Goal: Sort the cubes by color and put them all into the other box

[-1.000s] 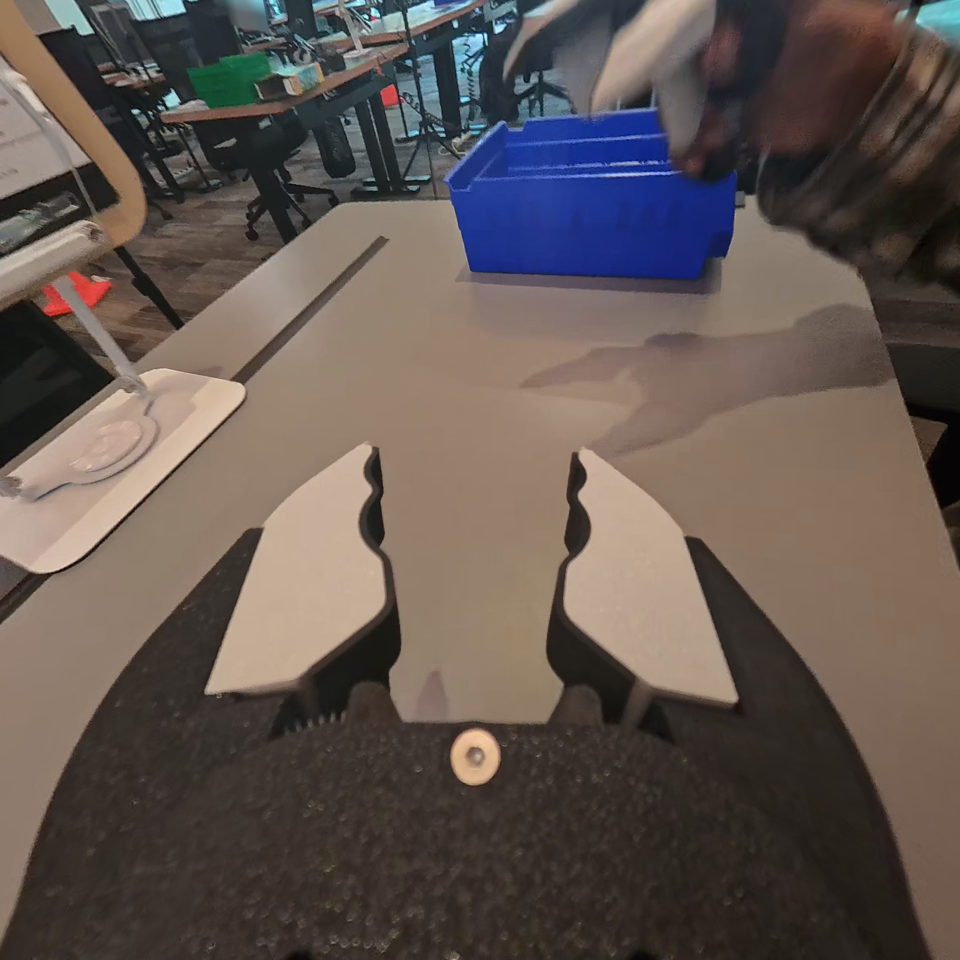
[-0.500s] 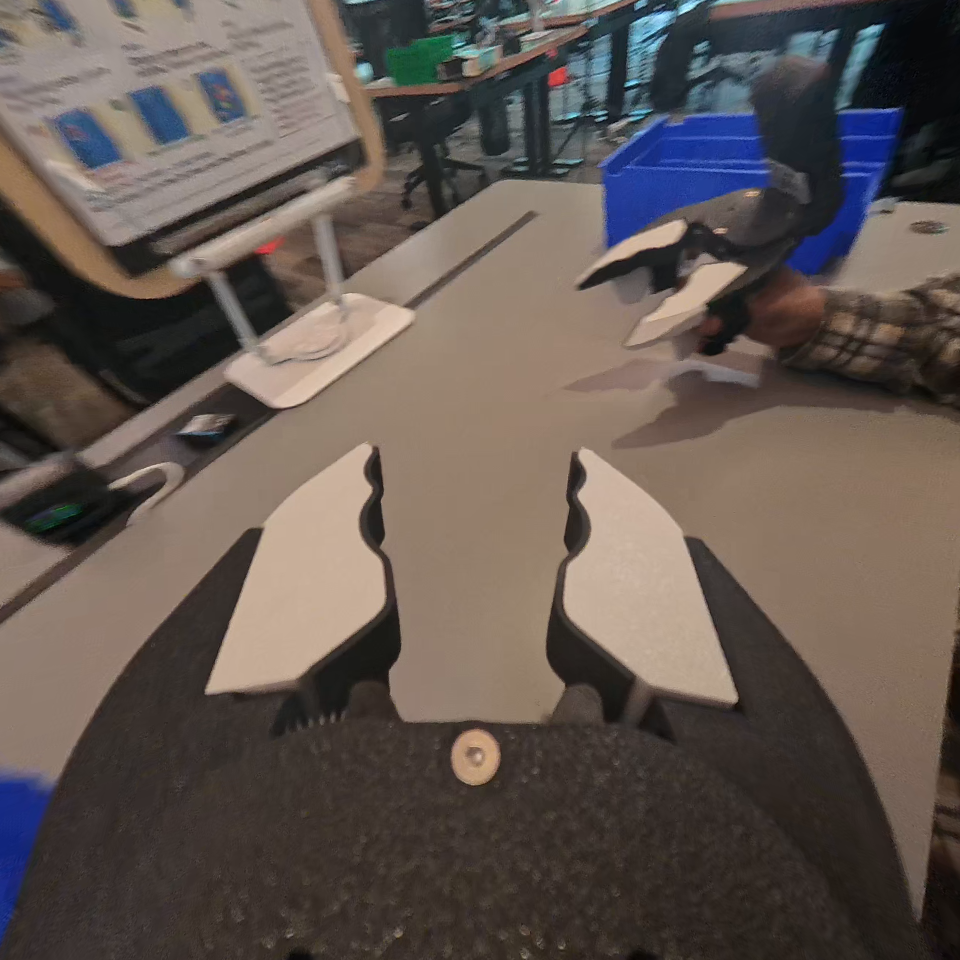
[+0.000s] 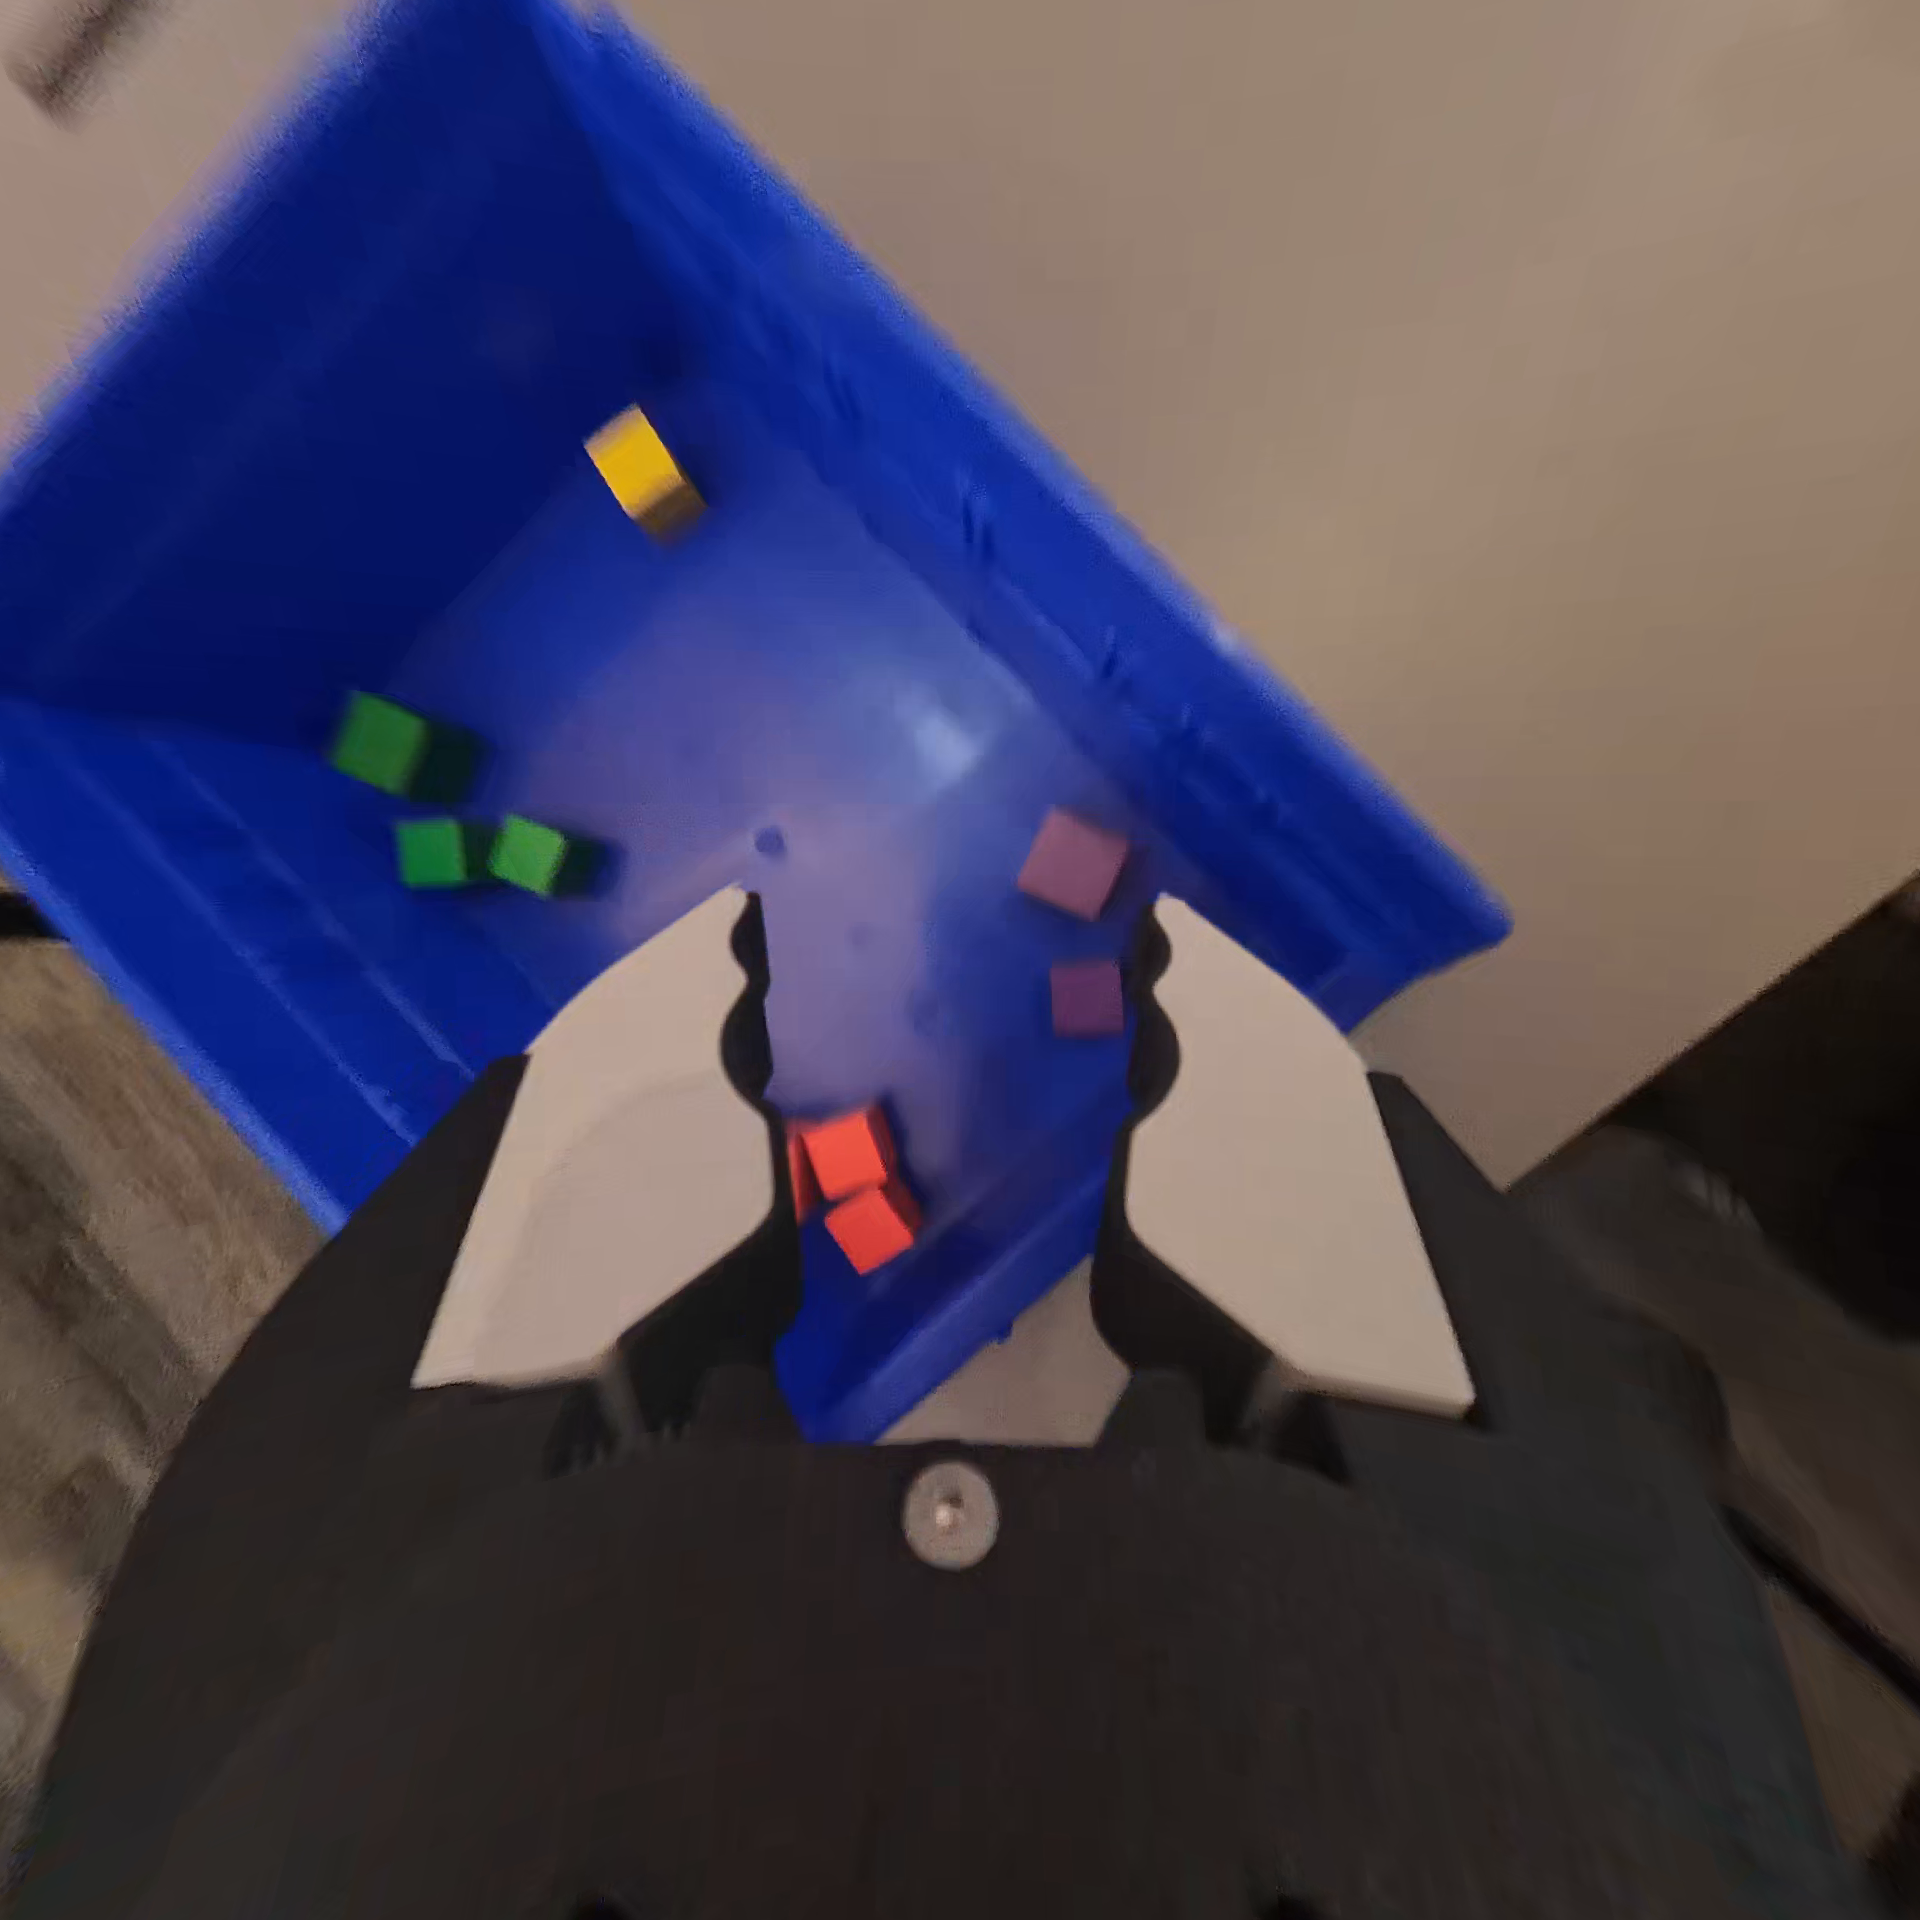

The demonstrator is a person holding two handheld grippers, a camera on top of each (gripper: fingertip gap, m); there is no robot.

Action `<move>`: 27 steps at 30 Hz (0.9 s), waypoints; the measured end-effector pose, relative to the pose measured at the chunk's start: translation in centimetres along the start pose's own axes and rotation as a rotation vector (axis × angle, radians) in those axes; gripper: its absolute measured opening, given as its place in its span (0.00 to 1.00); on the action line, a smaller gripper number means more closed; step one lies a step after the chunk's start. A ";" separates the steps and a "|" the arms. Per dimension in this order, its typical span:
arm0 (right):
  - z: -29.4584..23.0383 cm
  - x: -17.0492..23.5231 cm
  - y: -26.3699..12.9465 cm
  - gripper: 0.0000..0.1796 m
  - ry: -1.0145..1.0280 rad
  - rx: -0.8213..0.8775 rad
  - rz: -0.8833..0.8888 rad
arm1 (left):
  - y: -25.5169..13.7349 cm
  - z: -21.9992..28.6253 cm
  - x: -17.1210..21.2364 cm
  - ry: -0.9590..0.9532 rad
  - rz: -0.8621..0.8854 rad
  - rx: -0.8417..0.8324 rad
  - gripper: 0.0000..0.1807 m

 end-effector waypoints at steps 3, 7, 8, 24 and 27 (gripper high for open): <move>-0.3 0.0 0.2 0.46 -0.008 -0.012 -0.007 | 2.3 -0.2 2.2 0.037 -0.185 0.044 0.35; -0.4 0.1 0.4 0.46 -0.002 -0.019 -0.009 | 4.3 -0.5 3.5 0.011 -0.338 0.146 0.31; -0.4 0.1 0.4 0.46 -0.002 -0.018 -0.010 | 4.6 -0.6 3.5 0.001 -0.350 0.158 0.29; -0.5 -0.1 0.3 0.47 0.001 -0.020 0.004 | 8.2 -0.3 3.9 -0.113 -0.522 0.234 0.13; -0.4 -0.2 0.0 0.47 0.003 -0.015 0.012 | 8.3 -0.8 3.7 -0.109 -0.522 0.206 0.12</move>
Point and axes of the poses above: each gripper's, where its closed fingertips meet, y out along the fingers, x out of its underside, z = x × y across the jaws, the point moved 9 cm from there along -y, back along the fingers, and after that the axes turned 13 degrees about -y, right-handed, at the moved point
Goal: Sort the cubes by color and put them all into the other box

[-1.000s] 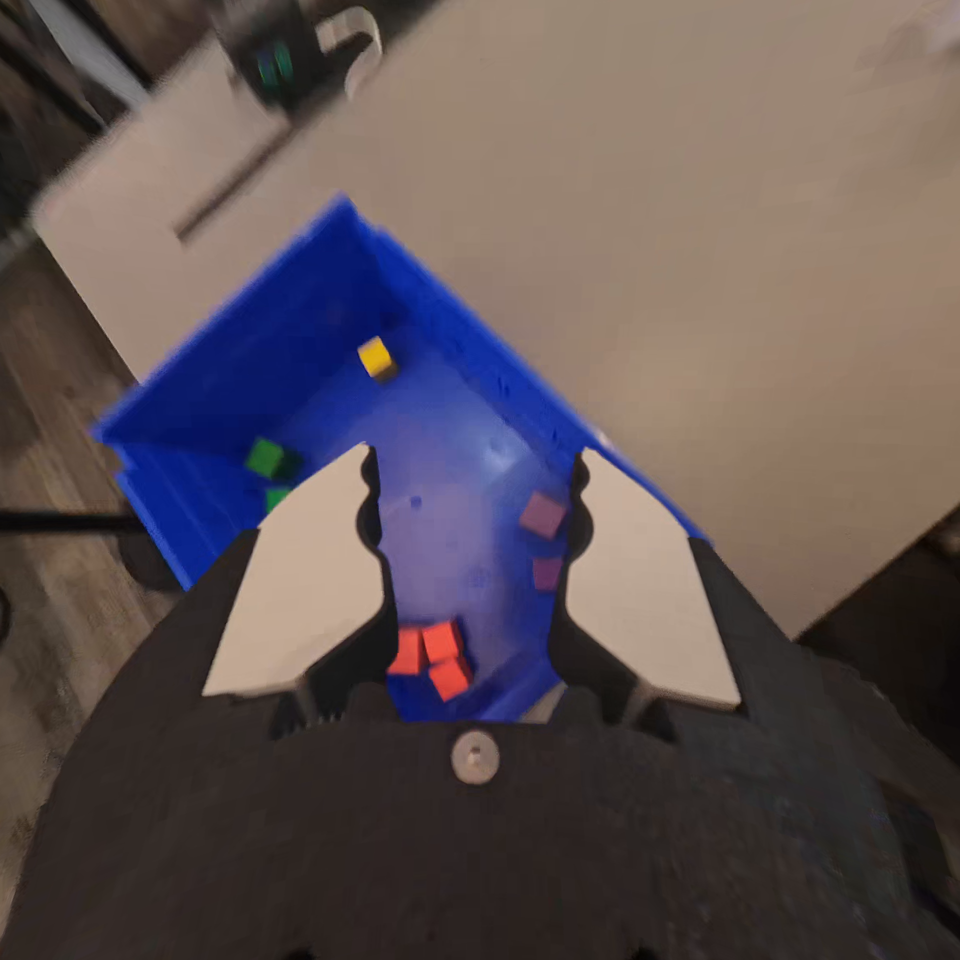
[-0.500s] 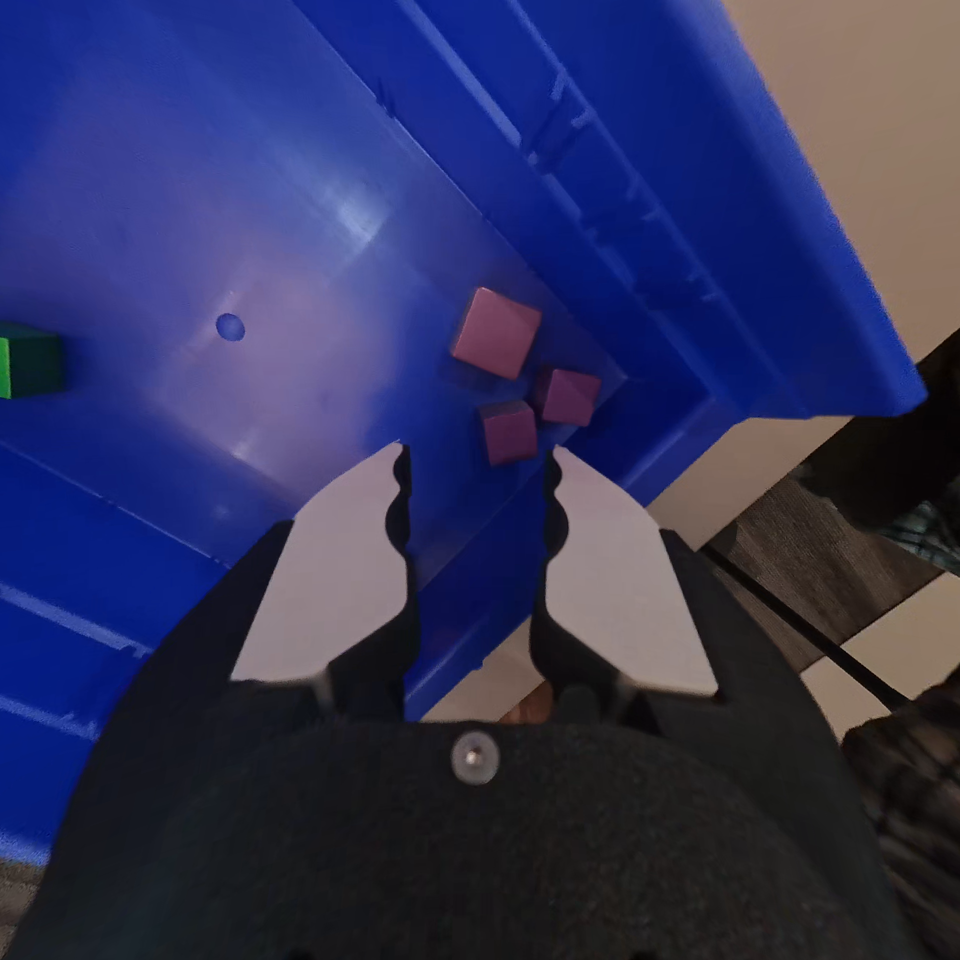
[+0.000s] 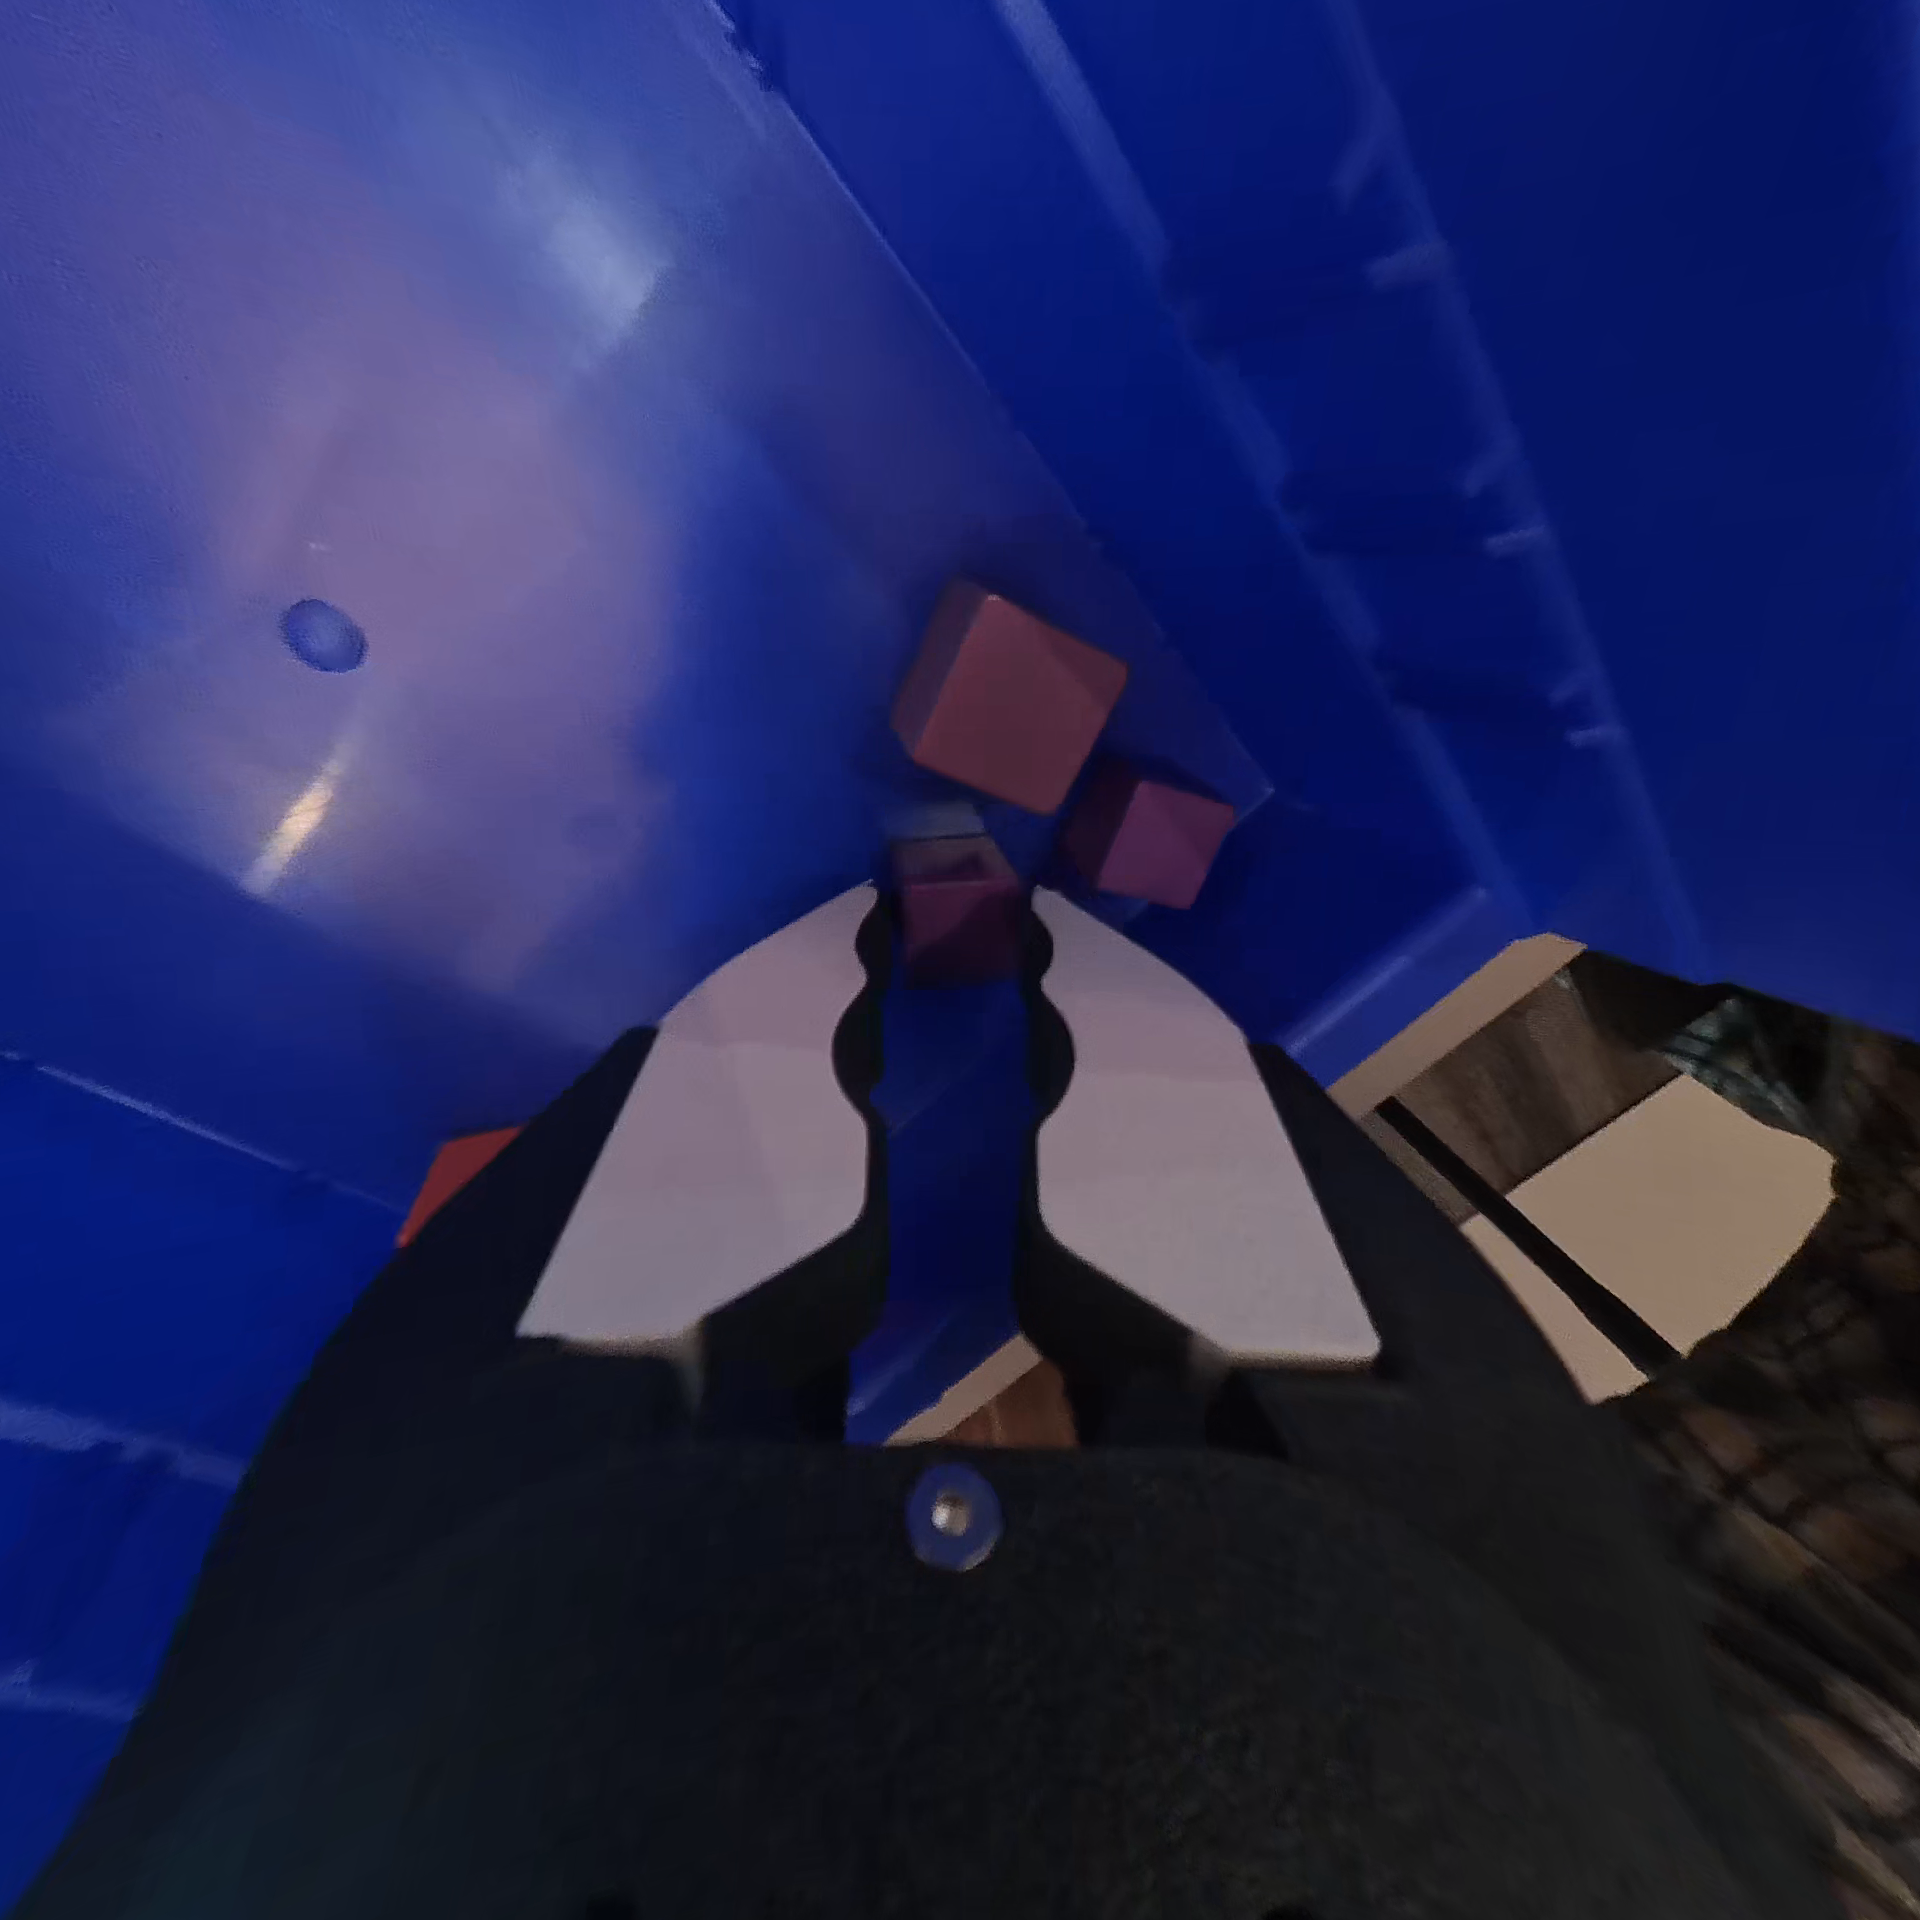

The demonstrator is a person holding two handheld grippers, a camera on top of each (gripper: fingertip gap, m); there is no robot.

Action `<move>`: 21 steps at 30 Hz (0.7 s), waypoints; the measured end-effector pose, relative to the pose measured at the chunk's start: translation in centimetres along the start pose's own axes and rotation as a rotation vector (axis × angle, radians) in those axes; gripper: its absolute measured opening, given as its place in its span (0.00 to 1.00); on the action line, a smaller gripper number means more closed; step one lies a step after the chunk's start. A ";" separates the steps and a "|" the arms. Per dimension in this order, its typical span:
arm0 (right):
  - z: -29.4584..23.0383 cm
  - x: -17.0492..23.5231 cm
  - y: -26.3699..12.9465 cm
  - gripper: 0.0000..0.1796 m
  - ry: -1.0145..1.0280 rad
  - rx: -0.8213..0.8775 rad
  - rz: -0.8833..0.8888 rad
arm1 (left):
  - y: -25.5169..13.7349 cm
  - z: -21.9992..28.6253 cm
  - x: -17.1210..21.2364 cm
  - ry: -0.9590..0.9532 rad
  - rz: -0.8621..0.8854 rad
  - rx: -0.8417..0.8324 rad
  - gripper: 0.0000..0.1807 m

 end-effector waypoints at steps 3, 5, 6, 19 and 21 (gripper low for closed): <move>0.1 -0.3 -0.3 0.47 -0.005 0.011 0.011 | -1.5 -0.7 -0.1 -0.006 0.101 0.000 0.12; 0.2 -0.7 -0.5 0.46 -0.005 0.018 0.019 | -3.7 -1.1 -0.1 -0.001 0.240 -0.025 0.12; 0.2 -1.0 -0.5 0.46 0.002 0.019 0.025 | -5.1 -1.1 -0.2 0.012 0.326 -0.041 0.12; -0.6 -9.8 3.2 0.37 0.881 -0.693 0.386 | -11.7 21.3 -12.3 0.738 1.265 0.124 0.12; -1.2 -10.5 3.8 0.36 0.998 -0.830 0.383 | -10.2 25.0 -14.6 0.820 1.306 0.237 0.12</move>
Point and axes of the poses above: each gripper's, where its closed fingertips meet, y out along the fingers, x out of its underside, z = x × y across the jaws, the point moved 9 cm from there along -y, back along the fingers, and after that the axes turned 13 degrees about -y, right-handed, at the moved point
